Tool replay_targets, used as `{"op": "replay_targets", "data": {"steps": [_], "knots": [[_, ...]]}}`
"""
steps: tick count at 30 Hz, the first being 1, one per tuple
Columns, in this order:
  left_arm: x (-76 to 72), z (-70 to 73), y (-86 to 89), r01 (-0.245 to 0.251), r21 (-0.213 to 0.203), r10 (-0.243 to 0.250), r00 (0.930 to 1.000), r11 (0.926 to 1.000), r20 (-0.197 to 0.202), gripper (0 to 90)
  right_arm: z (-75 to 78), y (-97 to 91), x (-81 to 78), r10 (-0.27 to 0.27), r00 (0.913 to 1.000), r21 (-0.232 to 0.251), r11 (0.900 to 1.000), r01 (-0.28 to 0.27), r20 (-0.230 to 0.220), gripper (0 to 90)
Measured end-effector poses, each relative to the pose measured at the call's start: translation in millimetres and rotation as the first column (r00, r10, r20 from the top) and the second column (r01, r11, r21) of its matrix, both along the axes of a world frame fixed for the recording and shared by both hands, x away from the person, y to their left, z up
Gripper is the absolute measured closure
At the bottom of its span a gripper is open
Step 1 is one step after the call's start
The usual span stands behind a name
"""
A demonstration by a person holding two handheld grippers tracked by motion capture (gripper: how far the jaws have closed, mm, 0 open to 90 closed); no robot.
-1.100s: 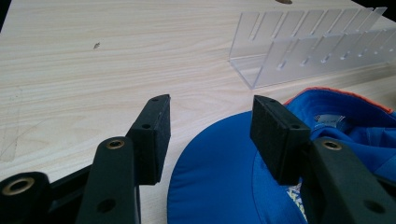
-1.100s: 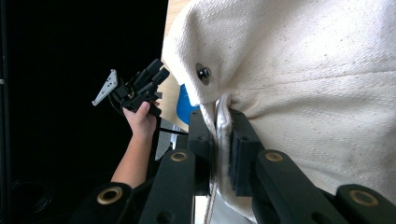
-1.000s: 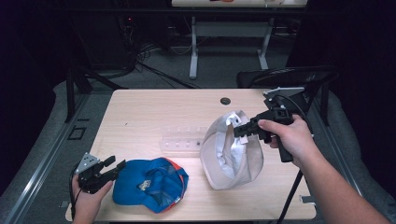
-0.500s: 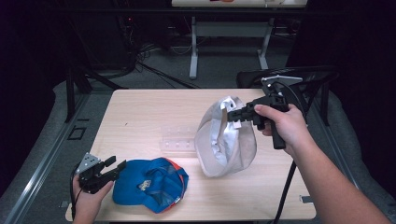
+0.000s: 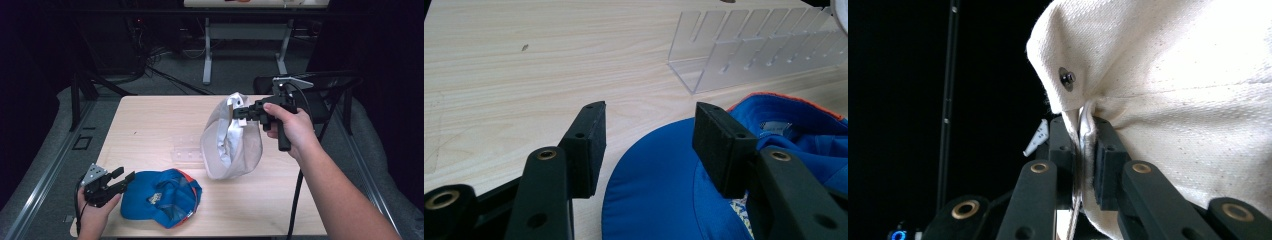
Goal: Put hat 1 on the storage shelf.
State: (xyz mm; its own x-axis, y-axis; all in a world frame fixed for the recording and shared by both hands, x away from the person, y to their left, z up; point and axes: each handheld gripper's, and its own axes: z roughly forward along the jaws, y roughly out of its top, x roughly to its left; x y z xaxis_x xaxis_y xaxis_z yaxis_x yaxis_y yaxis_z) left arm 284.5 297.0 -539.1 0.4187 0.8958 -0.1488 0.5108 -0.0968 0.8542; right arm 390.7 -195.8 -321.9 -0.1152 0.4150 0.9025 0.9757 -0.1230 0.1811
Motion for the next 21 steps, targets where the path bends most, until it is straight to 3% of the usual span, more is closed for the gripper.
{"op": "replay_targets", "data": {"steps": [17, 21], "knots": [[0.0, -0.2, -1.7, 0.008, 0.009, -0.008, 0.9999, 0.9999, -0.009, 48.0, -3.7, 18.4, 23.6, -0.043, 0.999, 0.079, 0.9959, 0.043, 0.006, 81.8], [-1.1, 0.1, -4.9, 0.015, 0.018, -0.015, 0.9999, 0.9997, 0.006, 47.8, -5.3, 22.4, 29.6, -0.05, 0.9987, 0.092, 0.9945, 0.05, 0.0, 81.8]]}}
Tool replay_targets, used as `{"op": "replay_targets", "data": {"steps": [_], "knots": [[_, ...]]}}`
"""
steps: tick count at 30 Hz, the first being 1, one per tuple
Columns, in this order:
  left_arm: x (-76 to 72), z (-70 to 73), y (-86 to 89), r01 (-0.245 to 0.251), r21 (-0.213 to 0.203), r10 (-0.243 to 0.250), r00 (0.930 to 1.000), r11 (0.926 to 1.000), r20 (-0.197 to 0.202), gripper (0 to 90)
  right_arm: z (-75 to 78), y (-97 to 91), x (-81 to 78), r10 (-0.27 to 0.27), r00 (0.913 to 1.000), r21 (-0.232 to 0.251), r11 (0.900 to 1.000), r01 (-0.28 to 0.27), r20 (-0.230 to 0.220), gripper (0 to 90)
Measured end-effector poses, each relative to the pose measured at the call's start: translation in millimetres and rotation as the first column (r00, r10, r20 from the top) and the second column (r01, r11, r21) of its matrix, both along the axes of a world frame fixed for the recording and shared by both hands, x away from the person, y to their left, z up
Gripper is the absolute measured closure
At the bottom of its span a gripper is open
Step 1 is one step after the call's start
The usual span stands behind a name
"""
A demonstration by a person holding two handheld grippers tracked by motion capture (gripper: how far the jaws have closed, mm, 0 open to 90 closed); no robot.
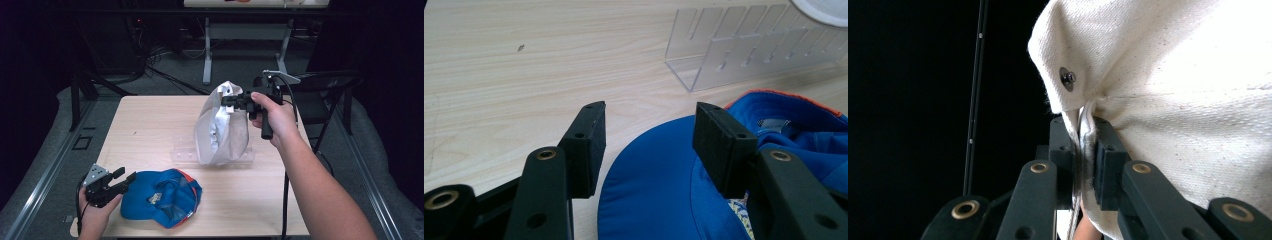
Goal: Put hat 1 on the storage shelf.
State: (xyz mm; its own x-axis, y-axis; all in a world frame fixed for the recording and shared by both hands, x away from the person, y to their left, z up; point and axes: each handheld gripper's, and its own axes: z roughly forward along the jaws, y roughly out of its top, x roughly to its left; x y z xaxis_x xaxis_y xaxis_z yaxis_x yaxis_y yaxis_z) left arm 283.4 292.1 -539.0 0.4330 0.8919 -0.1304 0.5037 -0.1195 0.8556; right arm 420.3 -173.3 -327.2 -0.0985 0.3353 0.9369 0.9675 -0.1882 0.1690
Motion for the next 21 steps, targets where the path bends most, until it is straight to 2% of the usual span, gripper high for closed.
{"op": "replay_targets", "data": {"steps": [2, 4, 5, 8, 11, 16, 19, 21], "knots": [[-0.4, 0.3, -2.8, 0.007, 0.006, -0.007, 0.9999, 1.0, 0.011, 47.8, -1.2, 1.1, 3.4, -0.01, 0.9999, 0.006, 0.9999, 0.01, -0.001, 81.8], [-1.0, 1.8, -4.2, 0.017, 0.02, -0.017, 0.9999, 0.9996, 0.003, 47.7, -2.6, 2.5, 7.1, -0.02, 0.9998, 0.009, 0.9998, 0.02, -0.004, 81.8], [-1.0, 1.4, -5.7, 0.018, 0.013, -0.018, 0.9997, 0.9998, 0.015, 47.6, -2.8, 3.0, 8.2, -0.024, 0.9997, 0.006, 0.9997, 0.024, -0.006, 81.8], [-2.0, 3.1, -9.2, 0.031, 0.006, -0.031, 0.9994, 0.9995, 0.018, 47.3, -3.3, 4.8, 12.1, -0.042, 0.9991, -0.001, 0.9991, 0.042, -0.003, 81.8], [-2.7, 5.1, -14.1, 0.05, 0.013, -0.05, 0.9986, 0.9987, 0.016, 47.3, -4.5, 6.6, 16.5, -0.056, 0.9984, 0.008, 0.9984, 0.056, -0.003, 81.8], [-1.5, 10.4, -23.6, 0.081, 0.015, -0.082, 0.996, 0.9966, 0.035, 47.1, -6.0, 11.6, 19.6, -0.059, 0.9982, -0.002, 0.9982, 0.059, -0.002, 81.8], [-0.3, 14.2, -30.3, 0.106, -0.013, -0.105, 0.9941, 0.9943, 0.028, 46.9, -6.9, 15.3, 21.8, -0.064, 0.998, -0.005, 0.9979, 0.064, -0.002, 81.8], [-0.3, 16.6, -36.4, 0.119, -0.009, -0.119, 0.9923, 0.9928, 0.034, 46.8, -8.5, 18.2, 23.5, -0.07, 0.9975, -0.008, 0.9975, 0.07, -0.003, 81.8]]}}
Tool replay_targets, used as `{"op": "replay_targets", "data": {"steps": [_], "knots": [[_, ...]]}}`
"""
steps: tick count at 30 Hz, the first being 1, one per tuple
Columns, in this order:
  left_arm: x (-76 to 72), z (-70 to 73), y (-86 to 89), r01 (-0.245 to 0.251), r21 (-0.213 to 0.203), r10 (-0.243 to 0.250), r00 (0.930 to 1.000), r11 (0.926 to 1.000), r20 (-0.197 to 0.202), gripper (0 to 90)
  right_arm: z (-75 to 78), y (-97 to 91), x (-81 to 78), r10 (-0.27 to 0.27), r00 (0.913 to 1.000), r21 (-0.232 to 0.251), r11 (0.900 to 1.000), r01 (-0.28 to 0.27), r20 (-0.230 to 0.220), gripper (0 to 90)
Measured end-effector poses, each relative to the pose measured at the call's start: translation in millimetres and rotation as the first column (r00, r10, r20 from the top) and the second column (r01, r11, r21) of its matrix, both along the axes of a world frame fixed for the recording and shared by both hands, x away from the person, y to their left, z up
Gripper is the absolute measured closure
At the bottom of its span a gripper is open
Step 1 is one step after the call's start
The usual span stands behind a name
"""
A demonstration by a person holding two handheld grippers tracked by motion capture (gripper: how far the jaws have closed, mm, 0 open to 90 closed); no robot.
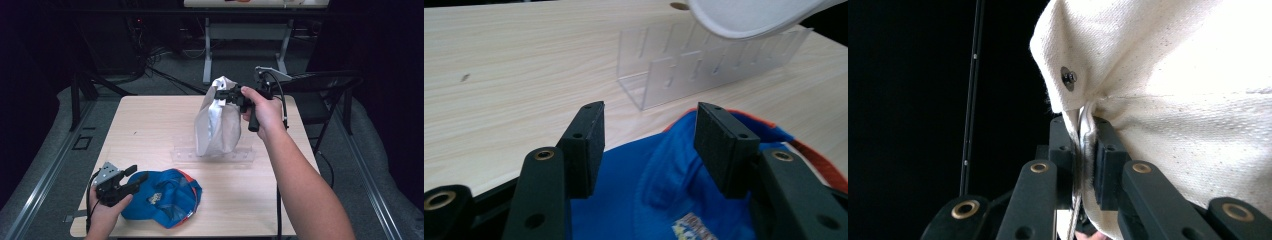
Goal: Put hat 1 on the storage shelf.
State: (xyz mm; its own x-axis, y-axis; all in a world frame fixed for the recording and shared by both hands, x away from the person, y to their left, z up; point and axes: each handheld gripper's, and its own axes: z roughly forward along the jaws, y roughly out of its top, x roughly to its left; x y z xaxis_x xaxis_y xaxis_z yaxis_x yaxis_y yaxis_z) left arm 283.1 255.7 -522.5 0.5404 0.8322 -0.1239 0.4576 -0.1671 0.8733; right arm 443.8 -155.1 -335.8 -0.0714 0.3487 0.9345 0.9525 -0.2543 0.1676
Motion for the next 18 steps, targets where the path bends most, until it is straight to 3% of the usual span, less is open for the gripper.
{"op": "replay_targets", "data": {"steps": [5, 18], "knots": [[-1.2, 6.1, -11.4, 0.043, 0.028, -0.043, 0.9987, 0.9987, 0.028, 46.8, -3.0, 8.0, 2.3, -0.004, 1.0, -0.009, 1.0, 0.004, 0.001, 81.7], [6.6, 15.2, -35.5, 0.107, 0.048, -0.109, 0.9927, 0.9931, 0.051, 48.7, -10.1, 21.2, 9.9, -0.017, 0.9998, -0.016, 0.9997, 0.017, -0.007, 81.7]]}}
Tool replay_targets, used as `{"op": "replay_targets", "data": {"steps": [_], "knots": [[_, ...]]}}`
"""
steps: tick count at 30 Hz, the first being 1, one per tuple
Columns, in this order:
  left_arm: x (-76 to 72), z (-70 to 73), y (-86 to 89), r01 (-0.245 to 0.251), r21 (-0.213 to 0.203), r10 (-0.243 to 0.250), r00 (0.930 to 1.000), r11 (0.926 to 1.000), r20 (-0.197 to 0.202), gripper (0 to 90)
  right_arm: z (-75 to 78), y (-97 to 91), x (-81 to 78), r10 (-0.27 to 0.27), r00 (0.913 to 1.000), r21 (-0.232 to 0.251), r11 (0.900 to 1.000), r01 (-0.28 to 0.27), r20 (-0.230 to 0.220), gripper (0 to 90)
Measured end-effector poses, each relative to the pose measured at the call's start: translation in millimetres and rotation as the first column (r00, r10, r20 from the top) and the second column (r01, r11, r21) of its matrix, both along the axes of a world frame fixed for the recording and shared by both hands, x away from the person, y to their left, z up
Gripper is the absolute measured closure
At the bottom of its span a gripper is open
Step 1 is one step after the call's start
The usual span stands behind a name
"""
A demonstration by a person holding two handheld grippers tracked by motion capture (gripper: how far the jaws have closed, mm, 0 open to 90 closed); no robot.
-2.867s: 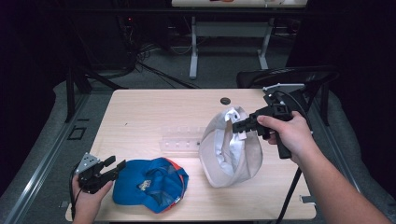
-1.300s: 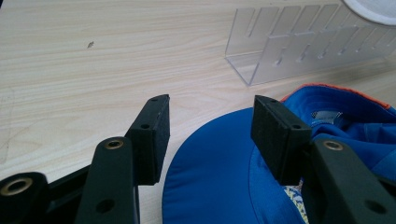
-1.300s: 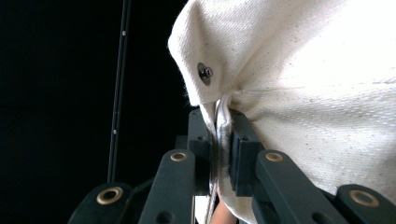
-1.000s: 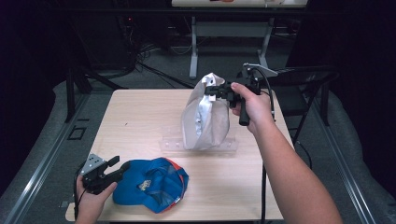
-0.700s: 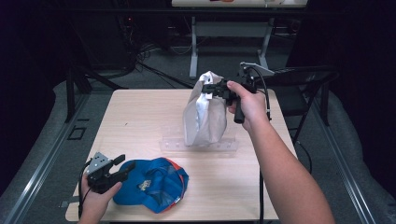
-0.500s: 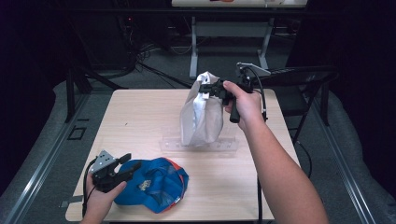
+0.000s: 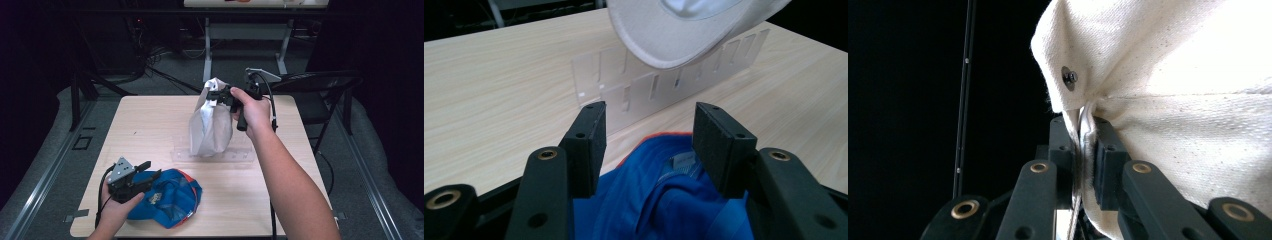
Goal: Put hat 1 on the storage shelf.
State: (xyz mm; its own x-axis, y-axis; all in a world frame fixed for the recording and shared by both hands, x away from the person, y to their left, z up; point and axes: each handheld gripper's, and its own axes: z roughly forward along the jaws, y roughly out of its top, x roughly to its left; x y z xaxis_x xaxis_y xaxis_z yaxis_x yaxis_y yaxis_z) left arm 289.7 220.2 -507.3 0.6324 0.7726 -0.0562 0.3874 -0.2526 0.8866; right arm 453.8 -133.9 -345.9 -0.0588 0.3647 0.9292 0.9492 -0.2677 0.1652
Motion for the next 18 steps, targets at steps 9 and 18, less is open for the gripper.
{"op": "replay_targets", "data": {"steps": [9, 18], "knots": [[17.6, 3.5, -40.9, 0.051, 0.03, -0.051, 0.9987, 0.9983, 0.006, 49.5, -2.8, 4.1, 1.8, -0.001, 1.0, -0.004, 1.0, 0.001, -0.002, 81.6], [32.0, 4.5, -82.8, 0.08, 0.075, -0.081, 0.9966, 0.9939, 0.014, 49.5, -4.2, 5.2, 1.1, 0.001, 1.0, -0.001, 1.0, -0.001, 0.001, 81.6]]}}
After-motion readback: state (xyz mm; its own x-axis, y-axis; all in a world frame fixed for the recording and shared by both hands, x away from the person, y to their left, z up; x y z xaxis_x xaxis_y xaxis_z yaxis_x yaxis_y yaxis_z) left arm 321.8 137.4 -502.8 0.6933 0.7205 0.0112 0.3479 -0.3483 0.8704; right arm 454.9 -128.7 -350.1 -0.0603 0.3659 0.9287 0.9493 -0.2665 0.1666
